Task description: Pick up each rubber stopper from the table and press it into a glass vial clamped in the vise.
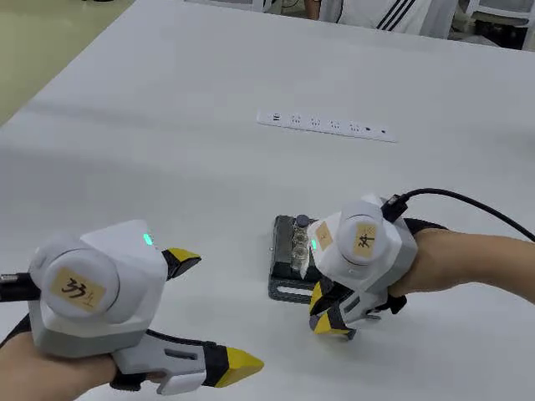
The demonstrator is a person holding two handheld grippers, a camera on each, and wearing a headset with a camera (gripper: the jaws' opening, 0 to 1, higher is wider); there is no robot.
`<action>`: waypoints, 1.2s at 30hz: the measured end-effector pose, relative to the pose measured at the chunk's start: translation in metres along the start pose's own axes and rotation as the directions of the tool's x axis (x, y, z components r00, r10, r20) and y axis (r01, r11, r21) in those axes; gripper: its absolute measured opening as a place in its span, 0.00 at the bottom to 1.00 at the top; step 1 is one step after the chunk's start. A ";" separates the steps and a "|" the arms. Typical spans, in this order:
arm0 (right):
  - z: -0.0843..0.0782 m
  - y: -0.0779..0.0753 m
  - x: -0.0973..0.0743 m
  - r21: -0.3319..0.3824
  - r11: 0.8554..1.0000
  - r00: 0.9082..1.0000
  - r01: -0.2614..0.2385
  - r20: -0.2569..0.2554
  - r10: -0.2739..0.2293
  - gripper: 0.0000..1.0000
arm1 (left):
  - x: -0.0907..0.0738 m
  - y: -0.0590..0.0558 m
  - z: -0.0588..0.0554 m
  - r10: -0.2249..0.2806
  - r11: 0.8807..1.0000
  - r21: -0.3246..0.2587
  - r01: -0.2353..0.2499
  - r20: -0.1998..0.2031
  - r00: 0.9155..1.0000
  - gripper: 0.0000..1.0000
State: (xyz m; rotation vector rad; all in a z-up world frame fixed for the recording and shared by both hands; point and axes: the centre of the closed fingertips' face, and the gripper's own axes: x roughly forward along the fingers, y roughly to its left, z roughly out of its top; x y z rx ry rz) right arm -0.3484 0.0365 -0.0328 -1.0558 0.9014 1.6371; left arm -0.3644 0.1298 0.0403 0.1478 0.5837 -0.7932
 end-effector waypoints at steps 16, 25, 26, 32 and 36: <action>0.027 -0.027 -0.052 0.251 0.964 0.949 0.092 0.272 -0.161 0.07 | 0.005 -0.002 0.018 -0.005 1.000 -0.011 0.005 0.054 0.999 0.79; 0.053 -0.032 -0.118 0.431 0.897 0.805 0.093 0.498 -0.323 0.07 | 0.014 -0.005 0.058 -0.013 0.999 -0.042 0.020 0.158 0.987 0.70; 0.055 -0.032 -0.124 0.448 0.889 0.787 0.090 0.516 -0.339 0.07 | 0.015 -0.005 0.062 -0.013 0.999 -0.042 0.020 0.165 0.986 0.69; 0.060 -0.031 -0.157 0.535 0.844 0.674 0.036 0.611 -0.416 0.07 | 0.020 -0.011 0.097 -0.025 0.995 -0.090 0.049 0.247 0.969 0.60; 0.061 -0.030 -0.178 0.584 0.809 0.568 -0.066 0.689 -0.450 0.07 | 0.024 -0.015 0.117 -0.036 0.991 -0.114 0.074 0.303 0.952 0.51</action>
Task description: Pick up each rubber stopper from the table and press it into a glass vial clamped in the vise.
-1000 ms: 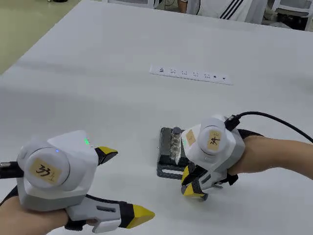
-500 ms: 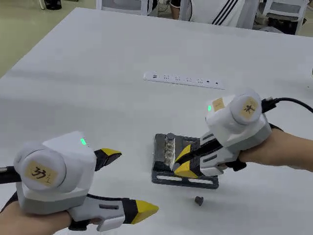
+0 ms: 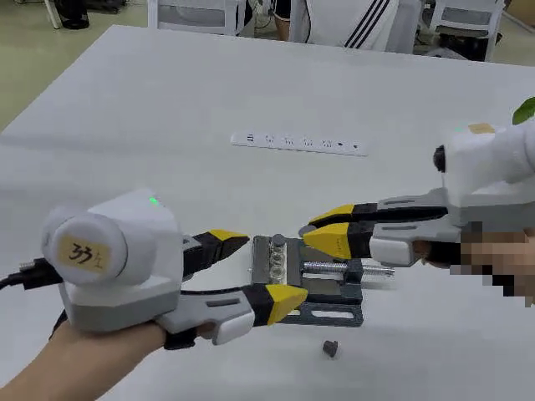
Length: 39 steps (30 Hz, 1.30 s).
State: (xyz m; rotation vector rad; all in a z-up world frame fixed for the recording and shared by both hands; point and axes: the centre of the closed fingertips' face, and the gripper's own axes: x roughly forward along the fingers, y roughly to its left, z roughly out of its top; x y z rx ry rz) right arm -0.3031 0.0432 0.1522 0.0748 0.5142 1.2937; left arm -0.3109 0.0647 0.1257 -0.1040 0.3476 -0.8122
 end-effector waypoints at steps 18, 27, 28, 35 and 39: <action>0.003 0.018 -0.021 0.206 0.975 0.975 -0.087 0.216 0.042 0.06 | 0.019 -0.027 0.032 -0.112 0.993 -0.023 0.114 0.094 0.989 0.12; 0.000 0.024 -0.022 0.229 0.963 0.971 -0.140 0.222 0.088 0.06 | 0.019 -0.041 0.032 -0.173 0.984 -0.018 0.175 0.103 0.980 0.08; 0.000 0.023 -0.022 0.224 0.964 0.970 -0.144 0.225 0.093 0.06 | 0.018 -0.042 0.032 -0.175 0.984 -0.016 0.177 0.102 0.979 0.08; 0.000 0.032 -0.025 0.243 0.950 0.957 -0.197 0.260 0.132 0.06 | 0.015 -0.048 0.032 -0.211 0.976 -0.024 0.215 0.100 0.972 0.06; 0.003 0.034 -0.027 0.240 0.946 0.946 -0.219 0.291 0.145 0.06 | 0.014 -0.048 0.035 -0.220 0.973 -0.045 0.226 0.113 0.969 0.06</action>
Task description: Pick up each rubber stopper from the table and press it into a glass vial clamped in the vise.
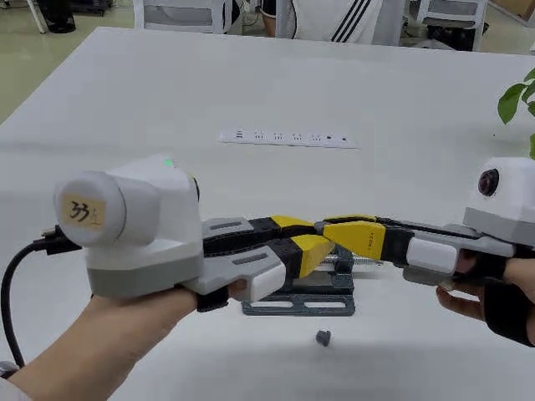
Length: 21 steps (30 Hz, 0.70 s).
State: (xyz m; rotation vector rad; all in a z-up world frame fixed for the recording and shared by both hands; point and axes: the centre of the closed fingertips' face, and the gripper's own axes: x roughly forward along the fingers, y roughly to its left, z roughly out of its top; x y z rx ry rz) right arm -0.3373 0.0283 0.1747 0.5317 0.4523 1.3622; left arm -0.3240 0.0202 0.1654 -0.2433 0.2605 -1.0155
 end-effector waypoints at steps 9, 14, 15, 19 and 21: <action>0.005 0.005 -0.001 0.028 0.999 0.998 -0.042 0.041 0.041 0.06 | -0.001 -0.003 0.006 -0.023 0.999 -0.026 0.023 0.027 0.999 0.05; -0.001 0.007 -0.002 0.023 0.999 0.999 -0.043 0.013 0.043 0.06 | -0.001 -0.006 0.001 -0.031 0.999 0.014 0.032 -0.014 0.999 0.05; -0.002 0.007 -0.003 0.022 0.999 0.999 -0.045 0.007 0.045 0.06 | -0.002 -0.007 0.000 -0.035 0.999 0.014 0.035 -0.019 0.999 0.05; -0.005 0.008 -0.003 0.015 0.999 0.999 -0.046 -0.012 0.046 0.06 | -0.002 -0.008 -0.002 -0.037 0.999 0.026 0.039 -0.040 0.998 0.04; -0.007 0.008 -0.003 0.006 0.999 0.999 -0.044 -0.029 0.044 0.06 | -0.002 -0.009 -0.004 -0.037 0.998 0.038 0.040 -0.053 0.998 0.04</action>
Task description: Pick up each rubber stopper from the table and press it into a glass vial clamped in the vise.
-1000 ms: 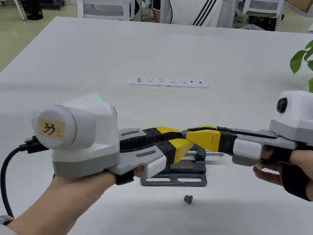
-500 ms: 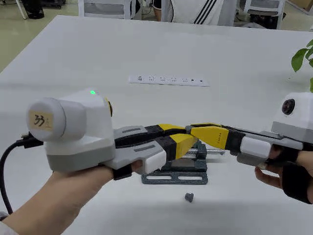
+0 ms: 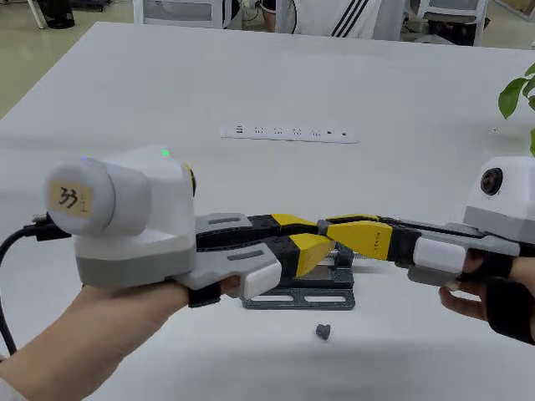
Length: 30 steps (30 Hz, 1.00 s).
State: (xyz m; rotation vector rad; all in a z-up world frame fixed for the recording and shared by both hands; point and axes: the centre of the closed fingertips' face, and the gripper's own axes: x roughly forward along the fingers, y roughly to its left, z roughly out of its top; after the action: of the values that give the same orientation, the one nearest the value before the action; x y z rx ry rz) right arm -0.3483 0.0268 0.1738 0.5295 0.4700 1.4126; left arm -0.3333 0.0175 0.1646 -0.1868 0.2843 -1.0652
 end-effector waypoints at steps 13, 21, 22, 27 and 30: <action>-0.015 -0.003 -0.006 -0.198 0.979 0.974 0.043 -0.211 -0.085 0.21 | -0.003 -0.001 -0.017 0.006 0.997 0.076 0.000 -0.086 0.996 0.04; -0.030 -0.010 -0.010 -0.337 0.941 0.901 -0.006 -0.409 -0.141 0.18 | -0.003 -0.007 -0.034 -0.009 0.988 0.150 0.036 -0.177 0.984 0.04; -0.032 -0.011 -0.011 -0.346 0.938 0.890 -0.014 -0.431 -0.146 0.18 | -0.003 -0.008 -0.036 -0.013 0.987 0.154 0.042 -0.186 0.983 0.04; -0.040 -0.017 -0.016 -0.384 0.922 0.838 -0.051 -0.519 -0.170 0.18 | -0.002 -0.014 -0.045 -0.026 0.979 0.189 0.072 -0.234 0.972 0.04; -0.048 -0.018 -0.016 -0.393 0.917 0.813 -0.069 -0.555 -0.177 0.17 | -0.002 -0.015 -0.049 -0.028 0.974 0.210 0.084 -0.258 0.966 0.04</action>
State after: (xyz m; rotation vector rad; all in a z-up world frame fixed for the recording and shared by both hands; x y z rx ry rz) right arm -0.3641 0.0130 0.1246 -0.2716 0.6564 1.5534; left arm -0.3624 0.0115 0.1223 0.1425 0.3906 -1.1700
